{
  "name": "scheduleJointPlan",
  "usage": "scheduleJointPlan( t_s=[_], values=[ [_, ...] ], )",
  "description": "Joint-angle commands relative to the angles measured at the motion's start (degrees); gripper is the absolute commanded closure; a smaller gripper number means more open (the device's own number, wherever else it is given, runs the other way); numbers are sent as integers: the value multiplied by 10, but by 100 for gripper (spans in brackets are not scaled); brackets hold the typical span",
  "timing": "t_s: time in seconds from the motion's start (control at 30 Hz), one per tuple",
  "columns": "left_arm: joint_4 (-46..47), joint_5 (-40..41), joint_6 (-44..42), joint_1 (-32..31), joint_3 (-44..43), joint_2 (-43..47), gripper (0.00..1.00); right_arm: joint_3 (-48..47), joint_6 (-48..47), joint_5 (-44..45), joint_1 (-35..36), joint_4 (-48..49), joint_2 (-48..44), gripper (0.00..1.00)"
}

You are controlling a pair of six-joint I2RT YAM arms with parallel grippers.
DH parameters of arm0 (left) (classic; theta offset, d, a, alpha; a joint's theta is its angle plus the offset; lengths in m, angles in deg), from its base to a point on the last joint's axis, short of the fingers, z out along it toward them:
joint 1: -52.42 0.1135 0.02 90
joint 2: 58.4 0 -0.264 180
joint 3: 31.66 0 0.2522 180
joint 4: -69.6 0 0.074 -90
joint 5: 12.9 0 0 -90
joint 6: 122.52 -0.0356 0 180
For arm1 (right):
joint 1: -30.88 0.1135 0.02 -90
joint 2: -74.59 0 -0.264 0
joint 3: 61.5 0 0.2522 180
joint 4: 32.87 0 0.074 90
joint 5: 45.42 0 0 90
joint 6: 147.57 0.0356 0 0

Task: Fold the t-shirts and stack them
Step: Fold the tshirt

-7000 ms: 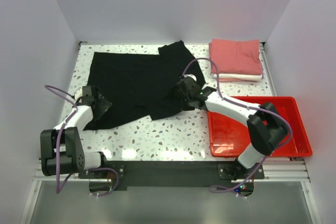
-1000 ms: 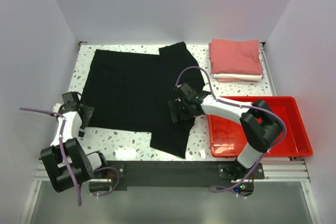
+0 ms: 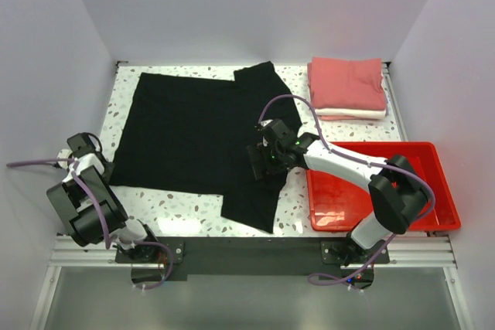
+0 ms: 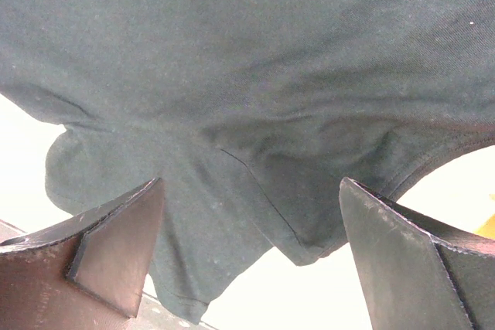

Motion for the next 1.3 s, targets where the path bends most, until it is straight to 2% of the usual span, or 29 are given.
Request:
scheduleJointPlan(
  t_s=[0.0, 0.1, 0.17, 0.2, 0.3, 0.5, 0.6, 0.73, 0.97, 1.03, 1.13, 1.17, 1.27],
  values=[
    [20, -20, -22, 4, -9, -16, 56, -13, -7, 4, 1, -7, -26, 1],
    [24, -30, -26, 4, 2, -10, 65, -12, -6, 4, 1, -7, -29, 1],
    [28, -35, -27, 4, 14, -5, 77, -12, -7, 4, 2, -7, -30, 1],
    [30, -37, -29, 4, 18, 0, 88, -11, -8, 4, 1, -7, -29, 1],
    [30, -38, -29, 4, 29, 13, 100, -10, -10, 4, 1, -9, -32, 1],
    [30, -34, -18, 5, 43, 56, 100, -5, -34, -13, 3, -8, -43, 1],
    [27, -37, 0, 4, 55, 85, 100, 0, -79, -42, 17, -11, -53, 1],
    [3, -45, 31, 4, 59, 122, 100, -7, -169, 9, 151, -47, -66, 1],
    [-68, -35, 76, 4, 53, 195, 100, 31, -136, -31, 244, -44, -52, 3],
    [-78, -35, 78, 4, 53, 217, 100, 44, -131, -9, 283, -40, -50, 4],
    [-97, -22, 83, 4, 51, 238, 100, 51, -122, 6, 303, -42, -38, 9],
    [-106, -20, 86, 4, 49, 242, 100, 51, -122, 8, 304, -50, -26, 16],
    [-114, -22, 85, 4, 43, 240, 100, 50, -119, 50, 315, -58, -12, 24]
  ],
)
